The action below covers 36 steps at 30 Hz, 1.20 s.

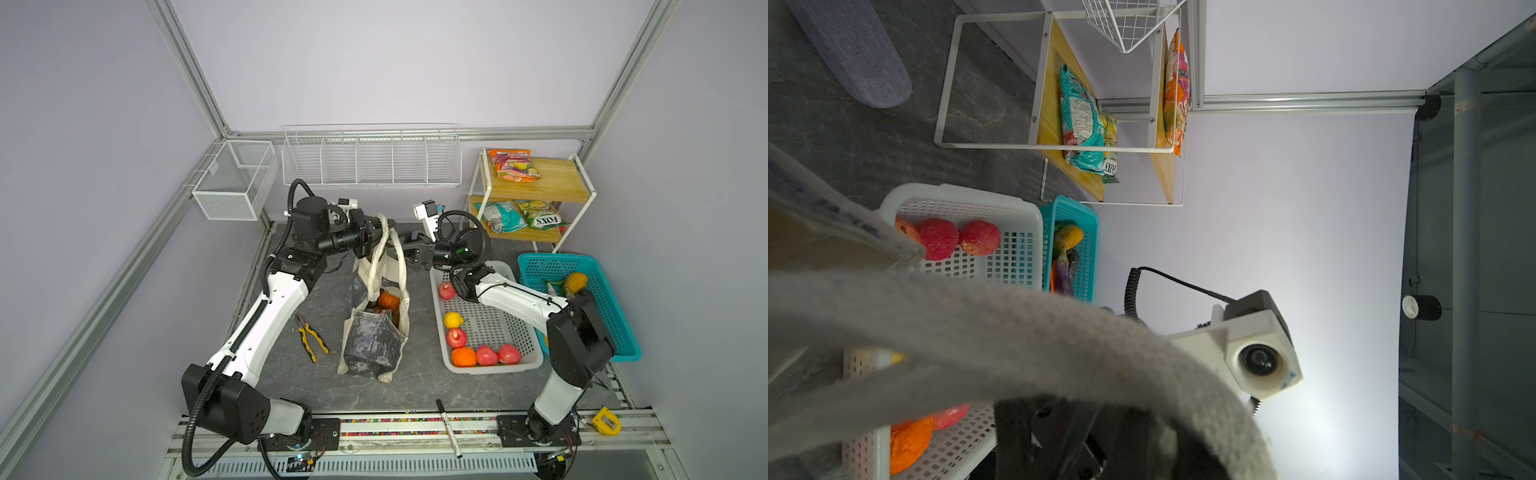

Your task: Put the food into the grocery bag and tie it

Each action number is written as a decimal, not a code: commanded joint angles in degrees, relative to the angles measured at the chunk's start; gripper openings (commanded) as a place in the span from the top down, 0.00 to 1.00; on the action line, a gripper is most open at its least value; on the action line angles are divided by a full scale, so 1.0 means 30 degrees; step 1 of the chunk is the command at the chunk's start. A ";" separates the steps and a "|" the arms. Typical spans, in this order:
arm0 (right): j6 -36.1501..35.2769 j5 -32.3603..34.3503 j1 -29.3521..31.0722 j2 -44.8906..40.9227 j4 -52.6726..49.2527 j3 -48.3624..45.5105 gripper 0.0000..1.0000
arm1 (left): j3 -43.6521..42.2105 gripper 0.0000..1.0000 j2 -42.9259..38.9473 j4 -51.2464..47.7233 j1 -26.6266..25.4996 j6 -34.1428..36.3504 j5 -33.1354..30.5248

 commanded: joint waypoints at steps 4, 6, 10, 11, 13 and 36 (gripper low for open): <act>0.0485 0.0820 0.0594 -0.0271 -0.0742 0.1453 0.11 | -0.0514 1.00 -0.0485 -0.0199 -0.0077 0.0947 -0.0751; 0.0393 0.1006 0.0618 -0.0358 -0.1290 0.1500 0.11 | -0.0569 1.00 -0.0601 -0.0693 -0.0064 0.1467 -0.1053; 0.0566 0.1435 0.0768 -0.0251 -0.2088 0.1760 0.11 | -0.0675 1.00 -0.0882 -0.1703 -0.0081 0.2621 -0.1812; 0.0668 0.1536 0.0791 -0.0223 -0.2269 0.1851 0.11 | -0.0684 1.00 -0.0967 -0.2032 -0.0104 0.2971 -0.2041; 0.0946 0.1730 0.0835 -0.0143 -0.2258 0.1985 0.11 | -0.0770 1.00 -0.1196 -0.2669 -0.0097 0.3683 -0.2520; 0.0951 0.2307 0.1763 0.0749 -0.5539 0.4190 0.10 | -0.0284 1.00 -0.2120 -0.6922 -0.0264 0.8526 -0.5931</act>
